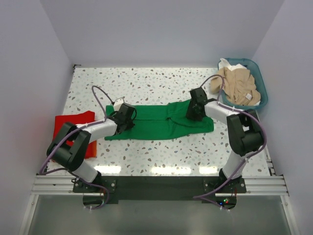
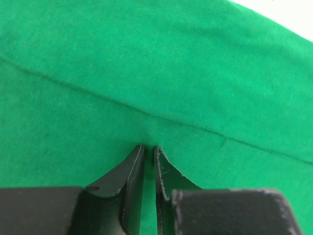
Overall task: Fold and stack the t-shirts
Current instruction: Fold the tshirt
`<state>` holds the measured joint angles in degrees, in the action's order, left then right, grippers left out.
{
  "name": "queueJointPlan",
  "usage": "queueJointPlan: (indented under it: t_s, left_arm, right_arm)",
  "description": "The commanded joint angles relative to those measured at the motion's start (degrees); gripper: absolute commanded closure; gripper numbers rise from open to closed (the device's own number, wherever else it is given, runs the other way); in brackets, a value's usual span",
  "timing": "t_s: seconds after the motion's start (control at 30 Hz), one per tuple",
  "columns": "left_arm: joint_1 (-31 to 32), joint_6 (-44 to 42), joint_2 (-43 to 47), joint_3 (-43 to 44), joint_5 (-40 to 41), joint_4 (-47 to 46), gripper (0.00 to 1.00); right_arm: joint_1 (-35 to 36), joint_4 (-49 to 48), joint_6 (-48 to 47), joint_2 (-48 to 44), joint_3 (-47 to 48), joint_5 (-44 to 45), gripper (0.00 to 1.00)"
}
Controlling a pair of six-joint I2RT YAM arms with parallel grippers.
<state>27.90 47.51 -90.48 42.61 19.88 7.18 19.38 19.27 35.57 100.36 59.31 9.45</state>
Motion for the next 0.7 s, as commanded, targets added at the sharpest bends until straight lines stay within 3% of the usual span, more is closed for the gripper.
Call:
queueJointPlan:
  t_s: [0.0,0.13,0.27,0.47,0.57,0.67]
  left_arm:
    - [2.0,2.4,-0.1,-2.5,-0.1,6.3,0.82]
    - [6.0,7.8,3.5,-5.2,-1.1,9.3,0.83]
    - [11.1,15.7,7.6,-8.8,-4.6,8.9,0.81]
    - [21.1,20.9,4.8,-7.2,-13.2,-0.6,0.78]
    - [23.8,18.7,-1.0,-2.4,-18.1,-5.8,0.74]
    - [24.1,15.1,-5.8,2.8,-21.5,-9.0,0.70]
  right_arm:
    - [-0.8,0.3,-3.6,7.6,7.3,-0.2,0.55]
    - [-0.7,4.2,-7.3,18.4,20.0,-0.4,0.55]
    - [-0.7,9.5,-11.5,29.9,41.0,-1.8,0.55]
    - [-0.5,15.6,-16.9,48.0,69.7,-9.4,0.52]
    - [-0.5,13.9,-18.0,52.4,76.8,-13.7,0.48]
    - [-0.4,8.5,-18.0,54.0,77.2,-16.9,0.39]
